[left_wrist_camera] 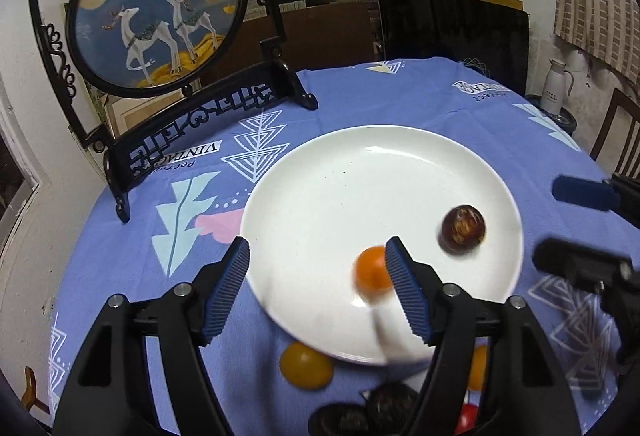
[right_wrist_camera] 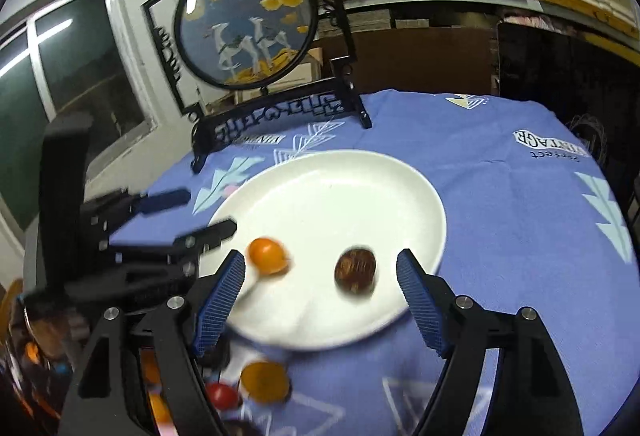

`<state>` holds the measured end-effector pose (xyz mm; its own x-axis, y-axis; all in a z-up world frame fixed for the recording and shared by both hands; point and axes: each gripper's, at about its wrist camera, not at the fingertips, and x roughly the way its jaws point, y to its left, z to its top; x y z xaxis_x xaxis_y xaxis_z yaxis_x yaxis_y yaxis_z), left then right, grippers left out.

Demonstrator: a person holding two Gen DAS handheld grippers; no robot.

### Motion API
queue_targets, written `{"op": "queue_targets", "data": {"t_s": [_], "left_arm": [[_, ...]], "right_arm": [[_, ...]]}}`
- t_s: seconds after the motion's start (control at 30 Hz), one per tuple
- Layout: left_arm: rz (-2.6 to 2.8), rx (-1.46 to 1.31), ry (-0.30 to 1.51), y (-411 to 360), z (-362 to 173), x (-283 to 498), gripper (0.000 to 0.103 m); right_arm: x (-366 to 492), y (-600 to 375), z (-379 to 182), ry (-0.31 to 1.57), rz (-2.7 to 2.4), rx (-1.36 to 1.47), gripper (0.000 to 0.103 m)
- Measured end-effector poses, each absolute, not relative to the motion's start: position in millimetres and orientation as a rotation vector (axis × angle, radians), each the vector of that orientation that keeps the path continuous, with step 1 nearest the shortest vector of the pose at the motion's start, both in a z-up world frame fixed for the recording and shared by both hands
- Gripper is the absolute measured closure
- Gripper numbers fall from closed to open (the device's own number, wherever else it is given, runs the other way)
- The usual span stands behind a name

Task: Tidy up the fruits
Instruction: 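Open both grippers over the plate and return to the fruit pile, then grasp an orange with the right gripper while the left gripper grasps a pale fruit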

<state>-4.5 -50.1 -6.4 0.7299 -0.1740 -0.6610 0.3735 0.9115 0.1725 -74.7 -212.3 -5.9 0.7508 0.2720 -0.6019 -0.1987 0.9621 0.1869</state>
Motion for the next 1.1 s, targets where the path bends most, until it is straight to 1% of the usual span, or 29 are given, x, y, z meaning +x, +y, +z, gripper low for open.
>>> {"op": "queue_targets", "data": {"t_s": [0.1,0.2,0.37,0.53,0.67,0.73,0.77,0.8,0.83,0.9,1.1], "left_arm": [[-0.314,0.313,0.671,-48,1,-22,0.033],[-0.319,0.324,0.647,-43,6,-44,0.028],[-0.318,0.328,0.617,-19,11,-79,0.015],[-0.348,0.346,0.639,4,-1,-109,0.014],[-0.414,0.366,0.687,11,-16,-136,0.014],[-0.46,0.396,0.705,7,-23,-151,0.014],[-0.49,0.411,0.71,5,-27,-159,0.014],[-0.508,0.419,0.713,3,-30,-165,0.014],[-0.533,0.433,0.724,0,-34,-172,0.013],[-0.565,0.453,0.744,-8,-40,-181,0.013],[-0.668,0.511,0.766,-42,-55,-201,0.013]], "right_arm": [[-103,-205,-3,0.672,0.266,0.049,0.023],[-134,-198,-4,0.676,0.279,-0.017,0.023],[-185,-188,-15,0.717,0.325,-0.102,0.023],[-218,-175,-44,0.826,0.364,-0.207,0.023],[-224,-165,-60,0.864,0.41,-0.231,0.024],[-222,-159,-65,0.881,0.435,-0.242,0.03],[-222,-157,-68,0.892,0.45,-0.243,0.04],[-220,-154,-70,0.906,0.472,-0.241,0.052],[-218,-152,-72,0.922,0.504,-0.235,0.058],[-219,-150,-69,0.916,0.5,-0.248,0.06],[-225,-179,-63,0.92,0.414,-0.202,0.06]]}}
